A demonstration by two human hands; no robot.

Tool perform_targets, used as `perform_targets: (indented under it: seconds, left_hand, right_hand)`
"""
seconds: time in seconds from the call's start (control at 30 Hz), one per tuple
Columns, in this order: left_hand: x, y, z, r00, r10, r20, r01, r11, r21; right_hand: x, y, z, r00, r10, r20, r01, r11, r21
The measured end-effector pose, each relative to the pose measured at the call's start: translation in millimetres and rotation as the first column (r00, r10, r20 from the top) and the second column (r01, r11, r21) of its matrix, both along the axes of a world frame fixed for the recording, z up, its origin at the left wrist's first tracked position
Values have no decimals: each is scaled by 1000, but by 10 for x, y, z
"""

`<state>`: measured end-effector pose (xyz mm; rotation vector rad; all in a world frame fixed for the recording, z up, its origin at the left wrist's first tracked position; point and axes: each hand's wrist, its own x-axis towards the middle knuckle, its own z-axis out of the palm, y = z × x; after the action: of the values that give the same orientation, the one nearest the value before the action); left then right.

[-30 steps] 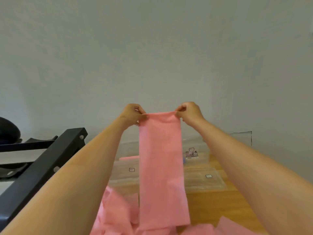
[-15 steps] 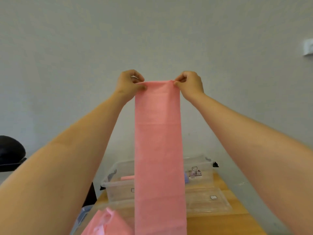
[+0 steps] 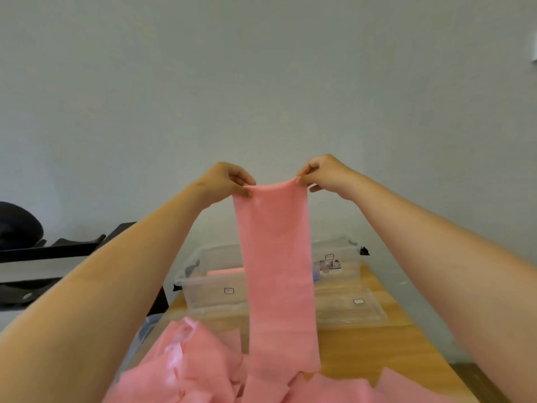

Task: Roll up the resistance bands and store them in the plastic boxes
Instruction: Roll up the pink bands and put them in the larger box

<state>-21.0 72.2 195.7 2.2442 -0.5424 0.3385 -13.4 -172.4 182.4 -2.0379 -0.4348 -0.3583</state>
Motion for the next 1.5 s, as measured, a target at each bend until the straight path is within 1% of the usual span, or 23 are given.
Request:
perform_targets:
  seconds: [0.07, 0.13, 0.17, 0.2, 0.27, 0.3, 0.33, 0.37, 0.43, 0.5, 0.57, 0.6, 0.67, 0.73, 0.8, 0.9, 1.0, 1.03, 1.1, 1.17, 1.27, 1.33, 1.5]
  left_hand:
    - [-68, 62, -341, 988, -71, -138, 85, 991, 100]
    - [-140, 106, -753, 937, -142, -320, 201, 966, 160]
    - [-171, 118, -971, 884, -171, -435, 268, 948, 174]
    - [-197, 124, -1178, 805, -190, -561, 337, 926, 170]
    - [-250, 109, -1526, 611, -197, -767, 438, 891, 120]
    - [-263, 91, -1664, 547, -195, -814, 458, 884, 96]
    - [-249, 84, -1785, 537, -189, -822, 449, 889, 89]
    - [-228, 65, -1877, 574, -180, -799, 417, 904, 96]
    - [-116, 43, -2072, 728, -103, -678, 282, 946, 159]
    - [24, 38, -2274, 860, 25, -510, 117, 963, 244]
    - [178, 46, -2512, 924, 127, -361, 15, 931, 365]
    - [227, 47, -2630, 932, 166, -323, -15, 906, 422]
    - [305, 48, -2851, 912, 250, -326, -67, 874, 482]
    - [374, 41, -3035, 888, 307, -343, -128, 881, 456]
    - [441, 21, -3167, 891, 332, -310, -181, 885, 429]
    - [528, -4, -3245, 903, 363, -230, -249, 877, 410]
    - [592, -10, -3278, 902, 365, -230, -262, 887, 380]
    - [600, -11, -3283, 905, 365, -220, -271, 891, 364]
    - [613, -7, -3257, 906, 367, -209, -285, 896, 340]
    - [633, 1, -3149, 909, 348, -228, -274, 912, 304]
    - [686, 34, -2795, 922, 303, -242, -260, 946, 194]
    - [716, 44, -2488, 931, 270, -247, -257, 963, 82]
    - [682, -2, -1645, 948, 198, -249, -213, 977, -33]
  right_hand:
    - [-98, -62, -276, 980, 116, -160, -138, 982, -133]
    - [-158, -136, -623, 910, 216, -354, -300, 932, -203]
    - [-173, -177, -800, 839, 258, -479, -391, 898, -202]
    - [-182, -210, -970, 740, 287, -608, -486, 853, -189]
    - [-186, -234, -1274, 528, 287, -799, -655, 737, -168]
    - [-184, -222, -1402, 463, 267, -845, -697, 699, -162]
    - [-169, -202, -1524, 449, 236, -862, -695, 698, -171]
    - [-140, -170, -1654, 481, 204, -852, -652, 733, -193]
    - [-70, -91, -1927, 630, 113, -769, -476, 838, -267]
    - [36, -8, -2225, 772, -3, -636, -277, 898, -341]
    - [149, 44, -2506, 873, -104, -477, -111, 910, -400]
    - [193, 63, -2632, 894, -135, -427, -63, 906, -418]
    - [265, 104, -2837, 901, -171, -399, -35, 887, -460]
    - [330, 155, -3015, 897, -175, -406, -52, 870, -491]
    - [396, 208, -3158, 911, -173, -375, -56, 849, -526]
    - [479, 274, -3296, 938, -182, -295, -15, 830, -558]
    - [522, 336, -3322, 965, -223, -138, 87, 768, -635]
    - [537, 352, -3325, 965, -240, -107, 121, 767, -630]
    - [553, 374, -3320, 955, -276, -109, 163, 794, -586]
    - [565, 355, -3268, 935, -311, -169, 191, 845, -499]
    - [591, 263, -3012, 917, -310, -251, 248, 936, -251]
    - [607, 185, -2729, 930, -281, -239, 251, 957, -147]
    - [623, 40, -1932, 956, -270, -118, 270, 963, -12]
